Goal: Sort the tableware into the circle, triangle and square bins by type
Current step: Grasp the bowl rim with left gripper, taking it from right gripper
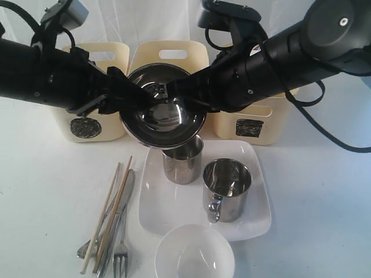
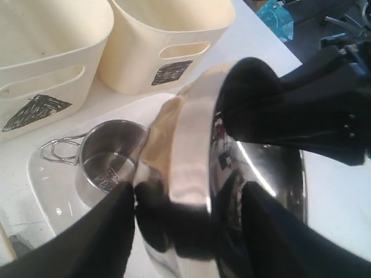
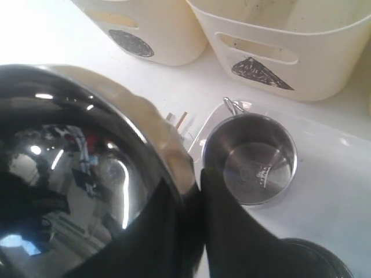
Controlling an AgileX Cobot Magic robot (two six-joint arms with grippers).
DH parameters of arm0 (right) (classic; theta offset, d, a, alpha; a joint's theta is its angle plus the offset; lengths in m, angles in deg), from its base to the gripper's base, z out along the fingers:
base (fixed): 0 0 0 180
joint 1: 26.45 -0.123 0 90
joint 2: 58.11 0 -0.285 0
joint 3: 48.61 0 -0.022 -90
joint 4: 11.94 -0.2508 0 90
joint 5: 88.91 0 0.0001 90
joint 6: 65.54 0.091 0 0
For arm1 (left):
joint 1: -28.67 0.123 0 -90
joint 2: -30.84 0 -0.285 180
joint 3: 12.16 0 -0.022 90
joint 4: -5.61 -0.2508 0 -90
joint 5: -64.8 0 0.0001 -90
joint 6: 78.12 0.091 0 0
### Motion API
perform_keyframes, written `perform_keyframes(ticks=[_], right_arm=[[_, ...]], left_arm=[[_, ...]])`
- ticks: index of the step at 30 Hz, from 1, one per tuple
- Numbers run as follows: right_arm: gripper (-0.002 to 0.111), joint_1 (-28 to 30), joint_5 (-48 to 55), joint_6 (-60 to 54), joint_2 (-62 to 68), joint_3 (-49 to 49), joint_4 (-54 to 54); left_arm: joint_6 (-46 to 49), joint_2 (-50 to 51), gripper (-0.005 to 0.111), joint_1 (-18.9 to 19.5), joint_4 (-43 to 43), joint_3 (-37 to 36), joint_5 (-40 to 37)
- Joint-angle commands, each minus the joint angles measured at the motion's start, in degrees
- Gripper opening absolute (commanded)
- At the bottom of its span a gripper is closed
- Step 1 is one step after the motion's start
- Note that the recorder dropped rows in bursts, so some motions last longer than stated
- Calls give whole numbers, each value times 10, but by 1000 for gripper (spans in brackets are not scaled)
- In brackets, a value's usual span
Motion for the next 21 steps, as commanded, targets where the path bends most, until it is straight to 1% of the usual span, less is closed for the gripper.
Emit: perform_keyframes(ticks=[1, 3, 10, 15, 19, 21], right_arm=[[0, -6, -15, 3, -2, -5, -6], [0, -6, -15, 8, -2, -5, -6], [0, -6, -16, 10, -2, -5, -20], [0, -6, -26, 9, -2, -5, -46], [0, -12, -83, -17, -2, -5, -73], [0, -21, -110, -29, -2, -5, -85]], left_arm=[[-7, 14, 52, -6, 4, 3, 14], [-7, 16, 43, -6, 3, 3, 21], [-6, 16, 0, -6, 4, 3, 30], [0, 16, 0, -6, 4, 3, 47], [14, 16, 0, -6, 4, 15, 73], [16, 16, 0, -6, 4, 27, 72]])
